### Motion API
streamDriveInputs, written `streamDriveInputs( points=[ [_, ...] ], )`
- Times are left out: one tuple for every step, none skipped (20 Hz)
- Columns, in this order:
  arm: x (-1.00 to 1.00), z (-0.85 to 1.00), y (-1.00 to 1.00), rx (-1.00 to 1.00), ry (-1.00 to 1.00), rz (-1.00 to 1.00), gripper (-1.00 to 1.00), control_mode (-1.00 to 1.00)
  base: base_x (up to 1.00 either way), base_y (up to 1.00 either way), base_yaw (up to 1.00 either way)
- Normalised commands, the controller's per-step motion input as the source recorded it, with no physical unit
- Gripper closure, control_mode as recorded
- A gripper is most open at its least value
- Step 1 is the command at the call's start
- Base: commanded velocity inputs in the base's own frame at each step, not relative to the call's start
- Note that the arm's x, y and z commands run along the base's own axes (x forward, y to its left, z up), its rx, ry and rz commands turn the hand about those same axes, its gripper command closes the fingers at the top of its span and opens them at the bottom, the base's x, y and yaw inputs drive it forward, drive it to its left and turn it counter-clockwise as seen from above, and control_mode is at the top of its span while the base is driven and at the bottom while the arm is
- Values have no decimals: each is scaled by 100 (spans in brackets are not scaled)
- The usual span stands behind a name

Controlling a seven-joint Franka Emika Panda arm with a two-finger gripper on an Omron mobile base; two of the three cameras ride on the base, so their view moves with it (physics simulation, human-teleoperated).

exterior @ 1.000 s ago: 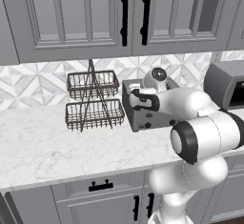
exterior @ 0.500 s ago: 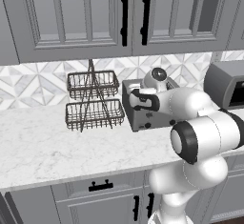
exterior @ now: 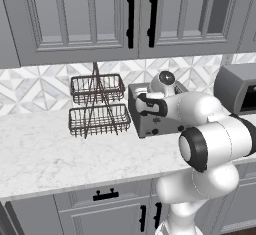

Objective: Start the toaster. Once the lever pops up, take the bread to the plate on the dining counter.

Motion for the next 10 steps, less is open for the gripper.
streamDriveInputs(
  points=[
    [0, 0, 0, 0, 0, 0, -100, -100, 0, 0, 0],
    [0, 0, 0, 0, 0, 0, -100, -100, 0, 0, 0],
    [0, 0, 0, 0, 0, 0, -100, -100, 0, 0, 0],
    [0, 0, 0, 0, 0, 0, -100, -100, 0, 0, 0],
    [0, 0, 0, 0, 0, 0, -100, -100, 0, 0, 0],
    [0, 0, 0, 0, 0, 0, -100, -100, 0, 0, 0],
    [0, 0, 0, 0, 0, 0, -100, -100, 0, 0, 0],
    [0, 0, 0, 0, 0, 0, -100, -100, 0, 0, 0],
    [0, 0, 0, 0, 0, 0, -100, -100, 0, 0, 0],
    [0, 0, 0, 0, 0, 0, -100, -100, 0, 0, 0]
  ],
)
